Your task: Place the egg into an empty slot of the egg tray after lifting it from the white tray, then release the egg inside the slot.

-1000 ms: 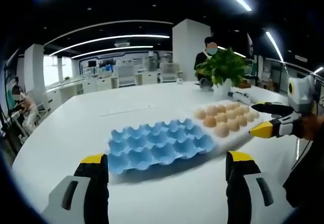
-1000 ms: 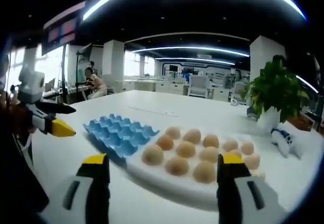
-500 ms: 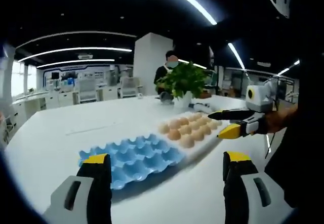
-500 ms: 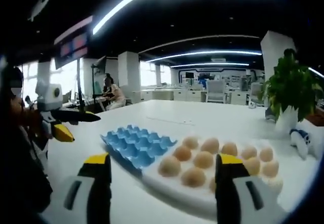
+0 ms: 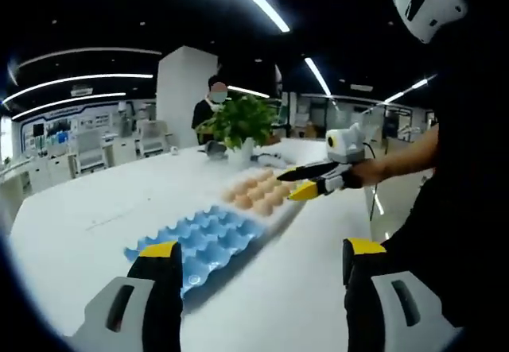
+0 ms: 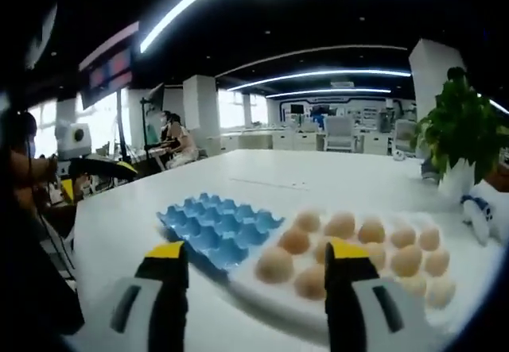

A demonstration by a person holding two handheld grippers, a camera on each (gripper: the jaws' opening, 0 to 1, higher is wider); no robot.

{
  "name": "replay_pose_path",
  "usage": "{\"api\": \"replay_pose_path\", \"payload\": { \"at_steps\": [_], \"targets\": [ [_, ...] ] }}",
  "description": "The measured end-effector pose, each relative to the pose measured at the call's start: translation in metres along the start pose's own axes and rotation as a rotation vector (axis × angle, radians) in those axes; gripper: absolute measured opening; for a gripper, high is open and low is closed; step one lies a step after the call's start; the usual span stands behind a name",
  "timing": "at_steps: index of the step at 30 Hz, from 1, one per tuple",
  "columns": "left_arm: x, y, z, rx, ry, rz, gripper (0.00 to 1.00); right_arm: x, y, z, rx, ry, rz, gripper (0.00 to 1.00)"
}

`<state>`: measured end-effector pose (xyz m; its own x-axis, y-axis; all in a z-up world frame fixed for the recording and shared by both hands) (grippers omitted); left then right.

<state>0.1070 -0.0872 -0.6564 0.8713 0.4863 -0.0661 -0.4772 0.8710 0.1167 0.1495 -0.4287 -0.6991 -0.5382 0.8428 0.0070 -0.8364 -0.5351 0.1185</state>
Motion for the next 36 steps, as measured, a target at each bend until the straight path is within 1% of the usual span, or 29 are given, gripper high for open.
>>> {"api": "replay_pose_path", "payload": {
  "at_steps": [2,3,4,5,6,7,8,9,10,11,12,13,15,16,17,18,19,20,21,22,24,25,26,27,28,30,33,36],
  "targets": [
    [0.004,0.003,-0.004,0.024,-0.01,-0.01,0.78,-0.001,-0.001,0.0,-0.007,0.005,-0.013,0.65],
    [0.007,0.005,-0.006,0.059,-0.022,-0.005,0.77,-0.003,-0.001,-0.001,0.017,-0.029,-0.053,0.62],
    [0.009,0.005,-0.006,0.056,-0.021,-0.004,0.78,-0.004,-0.003,-0.001,0.016,-0.069,-0.08,0.57],
    [0.01,0.005,-0.005,0.038,-0.024,-0.007,0.78,-0.005,-0.006,-0.001,0.02,-0.075,-0.075,0.53],
    [0.012,0.003,-0.003,-0.016,-0.029,-0.011,0.78,-0.005,-0.011,-0.001,0.025,-0.062,-0.074,0.51],
    [0.013,0.002,-0.003,-0.037,-0.025,-0.008,0.77,-0.005,-0.015,-0.002,0.025,-0.056,-0.075,0.49],
    [0.015,0.002,-0.004,-0.044,-0.024,-0.005,0.77,-0.003,-0.022,-0.002,0.03,-0.016,-0.045,0.48],
    [0.019,0.001,-0.007,-0.038,-0.022,0.006,0.77,-0.003,-0.025,-0.003,0.053,0.011,-0.036,0.48],
    [0.022,0.0,-0.009,-0.019,-0.026,0.029,0.77,-0.003,-0.028,-0.004,0.082,0.024,-0.044,0.46],
    [0.024,0.0,-0.011,0.019,-0.033,0.049,0.77,-0.002,-0.032,-0.006,0.104,0.035,-0.036,0.44],
    [0.024,-0.001,-0.01,0.028,-0.039,0.042,0.77,-0.003,-0.036,-0.007,0.137,0.051,-0.025,0.43],
    [0.024,-0.001,-0.01,0.018,-0.037,0.036,0.77,-0.002,-0.039,-0.008,0.129,0.051,-0.02,0.42],
    [0.027,0.0,-0.009,-0.005,-0.012,0.032,0.76,-0.006,-0.043,-0.011,0.139,0.05,-0.037,0.41],
    [0.029,0.0,-0.009,0.0,-0.014,0.041,0.76,-0.006,-0.044,-0.014,0.162,0.014,-0.044,0.41],
    [0.03,0.001,-0.009,0.002,-0.015,0.043,0.76,-0.007,-0.044,-0.015,0.175,0.0,-0.042,0.39],
    [0.032,0.001,-0.01,0.007,-0.016,0.048,0.76,-0.006,-0.045,-0.019,0.2,-0.031,-0.02,0.37],
    [0.034,0.002,-0.011,0.003,-0.016,0.052,0.76,-0.006,-0.045,-0.02,0.208,-0.036,-0.019,0.32],
    [0.035,0.002,-0.011,-0.001,-0.012,0.055,0.76,-0.006,-0.047,-0.019,0.213,-0.012,-0.005,0.3],
    [0.036,0.002,-0.011,-0.006,-0.008,0.059,0.76,-0.005,-0.049,-0.019,0.217,0.011,0.008,0.31],
    [0.036,0.003,-0.01,-0.021,0.003,0.057,0.77,-0.006,-0.05,-0.018,0.218,0.02,0.006,0.3],
    [0.036,0.004,-0.011,-0.026,0.006,0.039,0.79,-0.008,-0.054,-0.018,0.252,0.06,0.019,0.3],
    [0.037,0.004,-0.013,-0.016,0.002,0.032,0.81,-0.008,-0.054,-0.019,0.284,0.116,0.037,0.3],
    [0.038,0.004,-0.014,-0.011,0.001,0.032,0.82,-0.008,-0.055,-0.019,0.292,0.132,0.043,0.31],
    [0.041,0.005,-0.017,0.011,-0.003,0.042,0.84,-0.007,-0.057,-0.02,0.33,0.215,0.075,0.31],
    [0.045,0.007,-0.02,0.047,0.002,0.062,0.85,-0.005,-0.058,-0.018,0.341,0.133,0.049,0.31],
    [0.049,0.009,-0.02,0.034,-0.019,0.08,0.84,-0.009,-0.06,-0.016,0.353,0.138,0.071,0.31],
    [0.056,0.011,-0.019,0.006,0.009,0.118,0.82,-0.01,-0.062,-0.015,0.374,0.125,0.073,0.31],
    [0.057,0.011,-0.021,0.013,-0.009,0.13,0.81,-0.009,-0.061,-0.015,0.384,0.127,0.072,0.3]
  ]
}}
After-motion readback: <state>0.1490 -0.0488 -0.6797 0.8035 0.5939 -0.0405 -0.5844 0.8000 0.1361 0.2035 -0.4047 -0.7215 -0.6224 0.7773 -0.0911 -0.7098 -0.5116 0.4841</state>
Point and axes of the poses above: the point that each gripper's makers call its tool centre point, and the gripper's own axes: y roughly backward along the fingers, x roughly to its left, z roughly out of its top, the point moved 10 cm from there along y, roughly backward along the fingers, and after that the axes turned 8 degrees about -x, right-handed, at the moved point
